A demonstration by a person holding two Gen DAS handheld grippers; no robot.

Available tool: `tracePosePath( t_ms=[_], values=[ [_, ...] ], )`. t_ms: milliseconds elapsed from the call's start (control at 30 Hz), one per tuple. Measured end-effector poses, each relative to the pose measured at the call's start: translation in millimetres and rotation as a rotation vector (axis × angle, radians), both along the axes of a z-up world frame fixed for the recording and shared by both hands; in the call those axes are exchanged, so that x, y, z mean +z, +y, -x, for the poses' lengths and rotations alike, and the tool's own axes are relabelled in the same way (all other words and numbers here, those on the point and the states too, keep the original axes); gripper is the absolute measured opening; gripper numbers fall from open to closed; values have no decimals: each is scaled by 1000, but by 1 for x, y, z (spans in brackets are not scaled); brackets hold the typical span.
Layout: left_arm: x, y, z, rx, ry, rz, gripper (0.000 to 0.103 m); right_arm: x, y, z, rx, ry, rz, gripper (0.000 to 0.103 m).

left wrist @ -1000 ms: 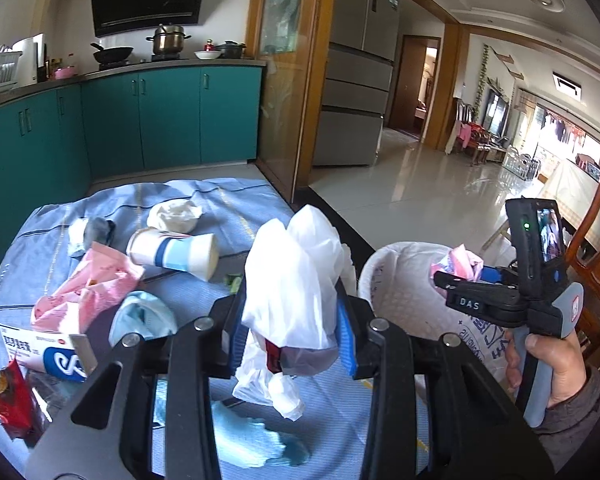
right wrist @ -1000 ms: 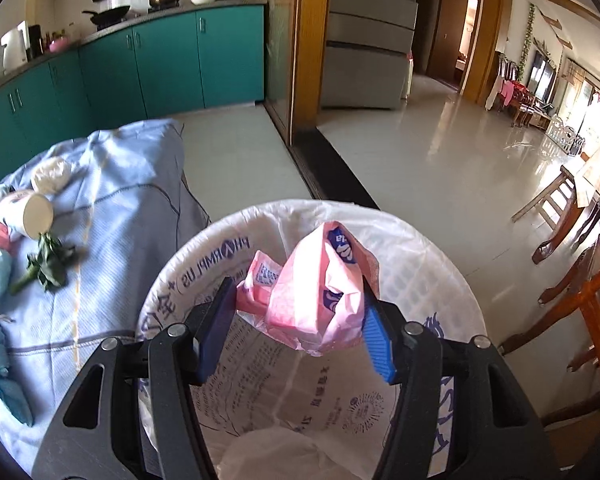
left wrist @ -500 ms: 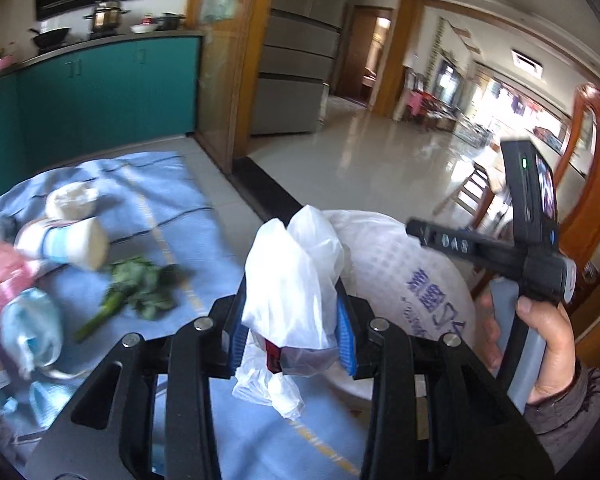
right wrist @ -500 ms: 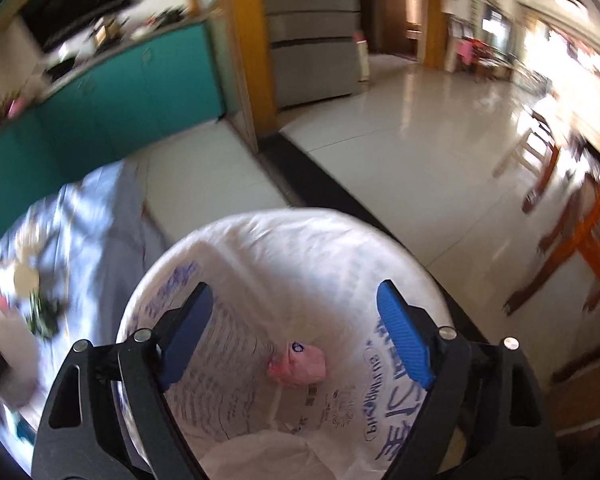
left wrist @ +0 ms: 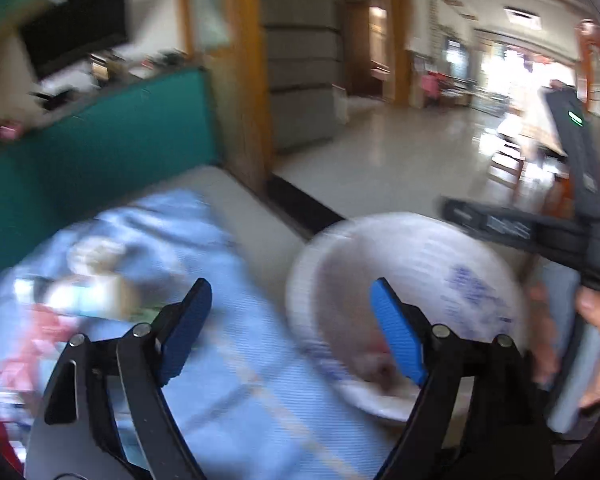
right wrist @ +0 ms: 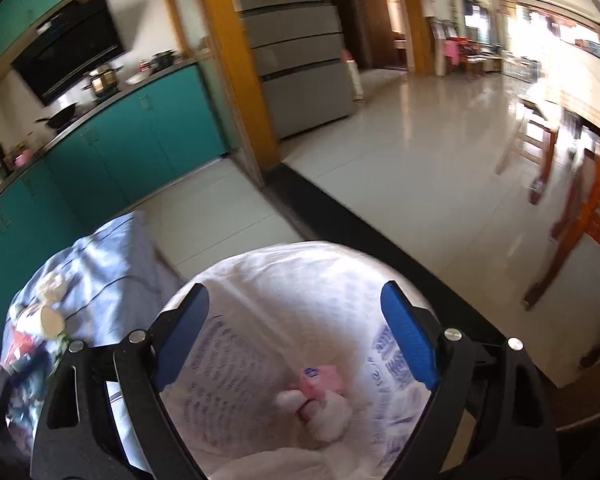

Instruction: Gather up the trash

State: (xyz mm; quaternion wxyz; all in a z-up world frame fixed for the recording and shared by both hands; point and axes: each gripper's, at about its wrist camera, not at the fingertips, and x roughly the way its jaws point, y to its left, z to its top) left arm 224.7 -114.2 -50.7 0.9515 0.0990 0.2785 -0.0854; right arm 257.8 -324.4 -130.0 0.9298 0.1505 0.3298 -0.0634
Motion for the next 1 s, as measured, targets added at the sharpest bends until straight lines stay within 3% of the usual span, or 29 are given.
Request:
tracePosePath(
  t_ms=[100,167,300,433,600,733,900,1000],
  values=[
    [19,51,5,267,-150,-98,86,3,38,0,184,-25,-36,86],
    [29,86,8,424,-216,-134,87,4,84,4,382,-31,-19,86],
    [37,136,11,611,-240,-152,88,-3,181,29,713,-33,125,86],
    [37,173,10,711,-185,-77,89,-15,242,50,948,-21,112,86],
    [26,204,11,749,-110,7,90,-28,283,54,1028,27,120,86],
    [22,219,24,748,-99,19,92,-44,302,53,1039,61,155,82],
    [23,221,28,748,-101,13,93,-52,315,56,1053,55,201,39],
    [24,224,28,752,-93,19,93,-49,312,55,1050,43,206,37]
  ],
)
